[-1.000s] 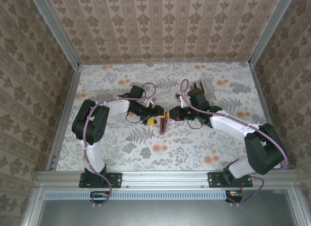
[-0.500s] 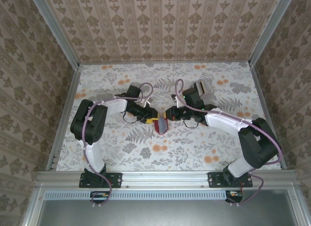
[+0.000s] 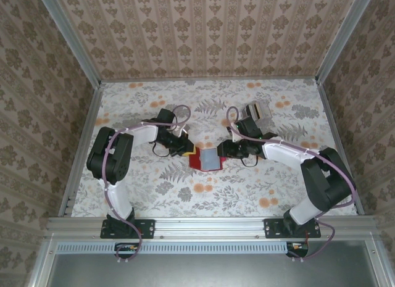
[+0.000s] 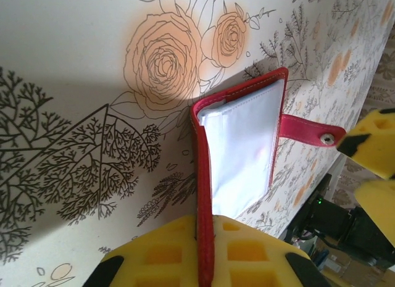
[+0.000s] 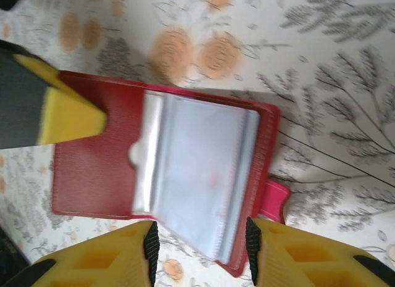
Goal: Put the credit cards into the card holder
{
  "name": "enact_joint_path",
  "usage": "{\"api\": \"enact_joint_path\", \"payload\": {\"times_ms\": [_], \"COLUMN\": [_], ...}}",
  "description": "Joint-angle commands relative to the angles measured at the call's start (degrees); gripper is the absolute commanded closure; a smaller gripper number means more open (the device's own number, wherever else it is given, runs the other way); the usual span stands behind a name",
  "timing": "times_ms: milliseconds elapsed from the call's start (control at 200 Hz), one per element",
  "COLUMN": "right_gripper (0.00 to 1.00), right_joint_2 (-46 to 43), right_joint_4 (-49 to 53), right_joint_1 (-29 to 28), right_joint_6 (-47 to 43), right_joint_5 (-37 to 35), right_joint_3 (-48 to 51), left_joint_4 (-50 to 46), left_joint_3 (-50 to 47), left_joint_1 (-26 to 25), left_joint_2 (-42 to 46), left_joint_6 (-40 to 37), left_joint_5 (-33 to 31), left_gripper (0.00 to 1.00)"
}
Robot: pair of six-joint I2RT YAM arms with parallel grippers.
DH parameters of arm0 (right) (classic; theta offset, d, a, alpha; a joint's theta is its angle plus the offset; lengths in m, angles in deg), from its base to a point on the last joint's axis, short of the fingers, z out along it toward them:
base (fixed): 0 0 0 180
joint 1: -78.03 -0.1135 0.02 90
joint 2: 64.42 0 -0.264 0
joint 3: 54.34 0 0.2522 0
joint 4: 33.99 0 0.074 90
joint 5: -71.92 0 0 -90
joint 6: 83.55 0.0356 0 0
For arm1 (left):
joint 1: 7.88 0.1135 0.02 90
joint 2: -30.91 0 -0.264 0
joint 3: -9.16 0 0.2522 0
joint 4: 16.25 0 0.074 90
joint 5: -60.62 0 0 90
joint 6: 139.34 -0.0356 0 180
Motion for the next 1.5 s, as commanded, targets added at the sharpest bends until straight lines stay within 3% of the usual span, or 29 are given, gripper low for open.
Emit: {"api": "enact_joint_path", "payload": {"times_ms": [0, 365, 735, 935, 1105, 1180, 1295, 1365, 1495], "right_gripper": [0.55, 0.59, 0.57, 0.60, 0.56, 0.60, 0.62, 0.58, 0.49], "right_joint_2": [2.95, 9.96, 13.16, 13.72, 13.46, 13.17, 13.51, 12.91, 12.35], "right_joint_4": [3.67, 5.21, -1.69, -2.88, -3.70, -3.44, -1.83, -2.19, -9.40], "right_joint_1": [1.18, 1.61, 1.76, 1.76, 1.76, 1.75, 1.75, 1.84, 1.76], "right_joint_6": [-0.45, -1.25, -2.16, -2.16, -2.46, -2.64, -2.78, -2.85, -0.81], "right_joint_5": [2.30, 6.60, 18.60, 20.24, 22.06, 21.71, 19.91, 19.33, 30.55], "right_joint_3": [0.57, -2.92, -3.27, -3.13, -2.75, -2.78, -3.05, -2.44, -0.93], "left_joint_4": [-1.54, -1.50, -1.46, -0.62, -0.13, -0.10, 1.53, 1.30, 0.36], "left_joint_3": [-0.84, -3.71, -3.28, -3.69, -3.77, -3.88, -4.27, -3.81, -2.24], "left_joint_1": [0.16, 0.78, 0.96, 0.96, 0.89, 0.91, 0.96, 0.96, 0.95], "left_joint_2": [-0.79, -3.20, -3.64, -3.64, -3.38, -3.22, -2.55, -1.40, 0.35], "left_joint_6": [-2.72, -6.73, -7.21, -6.26, -5.56, -5.30, -3.51, -2.69, -1.49], "left_joint_5": [-1.45, -4.03, -4.86, -4.87, -4.63, -4.43, -0.54, 0.69, 1.44], "left_gripper": [1.00, 1.00, 1.00, 1.00, 1.00, 1.00, 0.99, 0.99, 1.00]}}
